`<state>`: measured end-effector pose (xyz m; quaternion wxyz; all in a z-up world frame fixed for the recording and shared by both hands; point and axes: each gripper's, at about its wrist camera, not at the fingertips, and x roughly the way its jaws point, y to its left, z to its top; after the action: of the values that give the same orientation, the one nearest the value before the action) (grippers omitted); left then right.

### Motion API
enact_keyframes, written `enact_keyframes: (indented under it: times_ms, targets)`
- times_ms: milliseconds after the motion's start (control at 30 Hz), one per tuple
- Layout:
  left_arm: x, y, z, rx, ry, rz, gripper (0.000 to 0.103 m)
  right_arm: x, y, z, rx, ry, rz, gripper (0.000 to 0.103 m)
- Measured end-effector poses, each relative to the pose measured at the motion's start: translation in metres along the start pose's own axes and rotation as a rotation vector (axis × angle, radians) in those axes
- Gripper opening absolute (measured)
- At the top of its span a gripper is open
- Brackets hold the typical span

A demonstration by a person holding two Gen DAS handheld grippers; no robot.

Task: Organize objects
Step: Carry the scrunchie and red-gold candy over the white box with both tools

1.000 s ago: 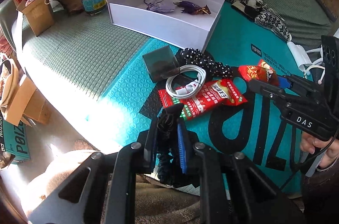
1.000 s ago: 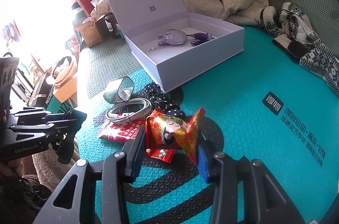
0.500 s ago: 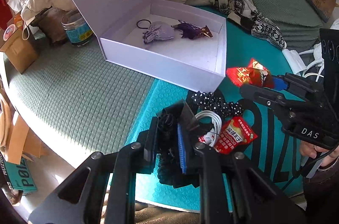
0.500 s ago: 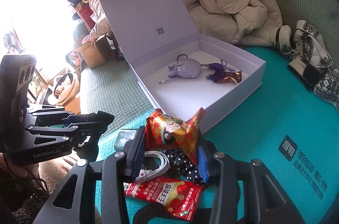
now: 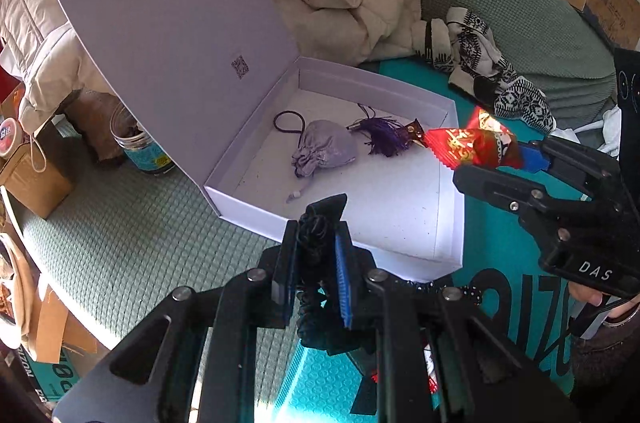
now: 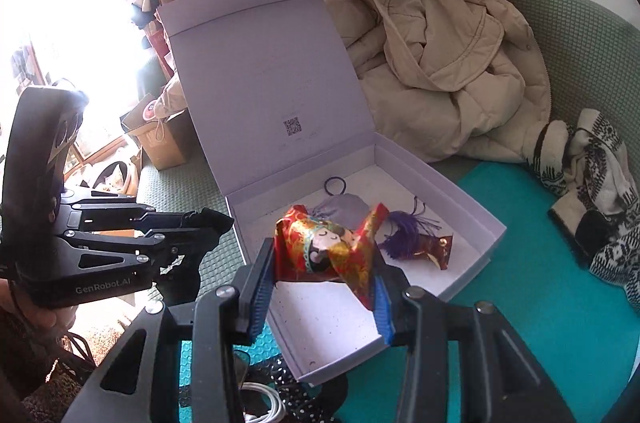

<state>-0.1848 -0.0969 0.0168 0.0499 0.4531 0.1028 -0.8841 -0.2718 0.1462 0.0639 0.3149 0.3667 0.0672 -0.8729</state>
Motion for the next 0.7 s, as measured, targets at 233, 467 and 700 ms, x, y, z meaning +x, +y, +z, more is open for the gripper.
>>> enact_keyframes:
  times_ms: [233,467,700]
  targets:
    - [0.027,-0.004,0.042,-0.007,-0.027,-0.013,0.016,0.02,-0.016,0.02,-0.023,0.009,-0.006,0.043]
    - [0.059,-0.012,0.069,0.01,-0.024,-0.007,0.016,0.043,-0.029,0.036,-0.033,0.011,-0.018,0.043]
    - [0.094,-0.008,0.092,0.031,-0.015,-0.012,0.016,0.068,-0.043,0.049,-0.027,0.019,-0.041,0.043]
